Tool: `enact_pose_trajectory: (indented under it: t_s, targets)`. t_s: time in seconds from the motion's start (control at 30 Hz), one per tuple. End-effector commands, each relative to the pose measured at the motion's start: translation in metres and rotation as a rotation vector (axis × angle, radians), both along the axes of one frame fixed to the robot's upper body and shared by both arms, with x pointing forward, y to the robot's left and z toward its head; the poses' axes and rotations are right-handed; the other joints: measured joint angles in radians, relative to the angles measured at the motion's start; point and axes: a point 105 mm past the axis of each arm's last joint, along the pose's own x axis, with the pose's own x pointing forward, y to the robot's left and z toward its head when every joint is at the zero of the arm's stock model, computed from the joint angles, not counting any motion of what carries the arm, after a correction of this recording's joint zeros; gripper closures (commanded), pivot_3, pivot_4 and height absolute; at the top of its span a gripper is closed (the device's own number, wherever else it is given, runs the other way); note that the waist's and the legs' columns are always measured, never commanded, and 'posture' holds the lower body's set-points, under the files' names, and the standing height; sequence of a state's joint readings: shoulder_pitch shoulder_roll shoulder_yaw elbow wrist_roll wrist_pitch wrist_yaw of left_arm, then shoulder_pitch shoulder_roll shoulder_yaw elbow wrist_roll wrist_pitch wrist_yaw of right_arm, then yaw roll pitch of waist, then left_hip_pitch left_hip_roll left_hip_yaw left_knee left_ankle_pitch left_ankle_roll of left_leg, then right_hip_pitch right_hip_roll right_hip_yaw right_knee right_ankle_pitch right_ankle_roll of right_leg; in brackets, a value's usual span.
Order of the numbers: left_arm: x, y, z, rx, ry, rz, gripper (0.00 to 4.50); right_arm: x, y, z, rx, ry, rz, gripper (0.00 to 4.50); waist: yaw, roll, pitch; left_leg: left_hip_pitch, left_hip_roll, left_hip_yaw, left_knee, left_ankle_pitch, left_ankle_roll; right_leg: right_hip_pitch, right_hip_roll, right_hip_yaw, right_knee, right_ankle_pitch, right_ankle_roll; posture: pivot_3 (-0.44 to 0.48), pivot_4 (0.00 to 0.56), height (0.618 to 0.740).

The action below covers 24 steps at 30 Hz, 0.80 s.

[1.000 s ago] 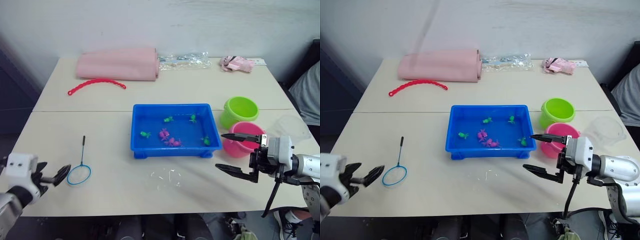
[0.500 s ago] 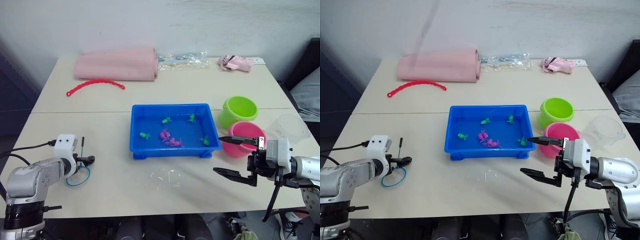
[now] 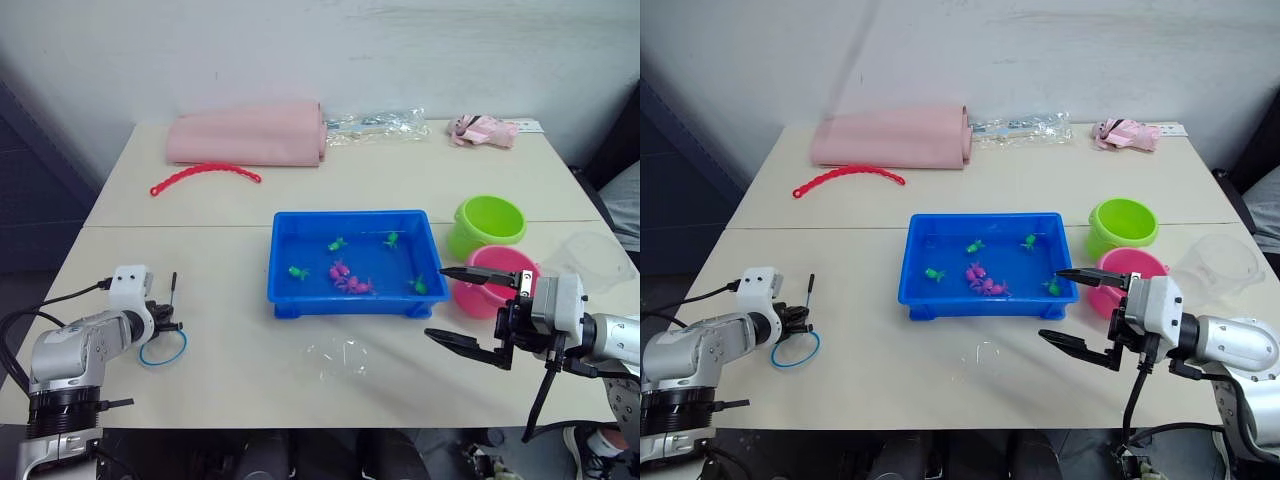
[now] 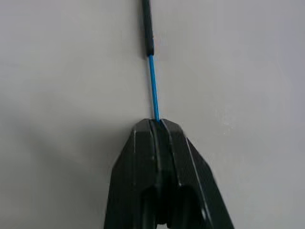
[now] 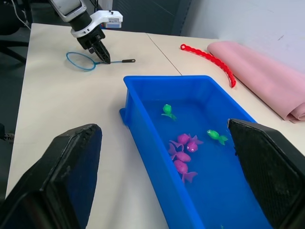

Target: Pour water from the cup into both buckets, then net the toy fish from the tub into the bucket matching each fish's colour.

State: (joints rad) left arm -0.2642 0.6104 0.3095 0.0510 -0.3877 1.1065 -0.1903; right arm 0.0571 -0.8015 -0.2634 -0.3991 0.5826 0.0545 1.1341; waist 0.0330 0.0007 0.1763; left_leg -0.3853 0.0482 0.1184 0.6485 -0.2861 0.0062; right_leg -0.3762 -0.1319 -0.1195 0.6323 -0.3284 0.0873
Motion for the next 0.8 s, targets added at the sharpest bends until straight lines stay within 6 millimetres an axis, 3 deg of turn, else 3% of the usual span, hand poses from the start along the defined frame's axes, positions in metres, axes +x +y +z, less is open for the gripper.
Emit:
enact_pose_trajectory:
  t_s: [0.03,0.17,0.27,0.3,0.37,0.4,0.57,0.67,0.73,0.8]
  targets:
    - [0.005,-0.008,0.006,-0.092,-0.087,-0.034,4.46,-0.003,0.002,0.009,-0.011,-0.043,0.007,0.0,0.002,0.0,0.0,0.0,0.0,0.0,0.0,0.0,0.0,0.0,0.0,0.0,0.0,0.0,0.0,0.0,0.15,0.74]
    - [0.015,-0.003,0.073,-0.177,-0.438,-0.121,4.46,-0.002,0.001,0.009,-0.014,-0.043,0.001,0.0,0.002,-0.007,0.004,-0.001,0.0,0.0,0.0,0.0,0.0,-0.001,0.0,0.0,0.0,0.0,0.0,0.0,0.15,0.74]
    - [0.012,0.0,0.105,-0.206,-0.55,-0.185,4.46,-0.002,0.004,0.016,0.026,-0.044,-0.002,0.0,-0.016,-0.019,0.007,-0.003,0.003,0.0,0.0,-0.001,-0.002,-0.001,0.001,-0.001,-0.003,0.0,0.0,0.0,0.15,0.74]
    - [0.011,-0.006,0.123,-0.171,-0.614,-0.282,4.46,-0.002,0.007,0.022,0.052,-0.039,0.002,0.0,-0.017,-0.019,0.007,-0.003,0.003,0.001,0.0,-0.002,-0.002,-0.001,0.001,0.0,-0.004,0.0,0.0,0.0,0.15,0.74]
    - [-0.002,-0.041,0.164,-0.056,-0.769,-0.663,4.46,-0.004,0.02,0.033,0.075,-0.003,0.05,0.0,-0.023,-0.02,0.008,-0.003,0.003,0.002,0.0,-0.003,-0.001,-0.001,0.001,-0.001,-0.005,0.0,0.0,0.0,0.15,0.74]
    - [-0.011,-0.055,0.172,0.01,-0.797,-0.83,4.46,-0.005,0.025,0.036,0.078,0.017,0.071,0.0,-0.025,-0.022,0.01,-0.003,0.003,0.003,0.0,-0.003,-0.001,-0.002,0.001,-0.001,-0.004,0.0,0.0,0.0,0.15,0.74]
    - [-0.026,-0.081,0.154,0.282,-0.583,-1.339,4.46,-0.008,0.046,0.049,-0.002,0.119,0.155,0.0,-0.031,-0.018,0.011,-0.005,0.002,0.005,-0.001,-0.004,-0.001,-0.005,0.0,0.0,-0.005,0.0,0.0,0.0,0.15,0.74]
    - [-0.03,-0.115,0.155,0.28,-0.521,-1.566,4.46,0.009,0.049,0.053,-0.086,0.14,0.08,0.0,-0.031,-0.018,0.012,-0.006,0.003,0.005,-0.001,-0.004,0.0,-0.007,0.0,0.002,-0.005,0.0,0.0,0.0,0.15,0.74]
    - [-0.03,-0.133,0.143,0.368,-0.429,-1.705,4.46,0.008,0.056,0.055,-0.108,0.18,0.093,0.0,-0.03,-0.019,0.012,-0.016,0.002,0.005,0.003,-0.002,0.001,-0.017,0.002,0.002,-0.001,0.0,0.0,0.0,0.15,0.74]
    - [-0.027,-0.157,0.143,0.383,-0.45,-1.776,4.46,0.005,0.065,0.054,-0.123,0.208,0.122,0.0,-0.028,-0.019,0.012,-0.02,0.001,0.007,0.004,-0.001,0.003,-0.021,0.006,-0.001,0.002,0.0,0.0,0.0,0.15,0.74]
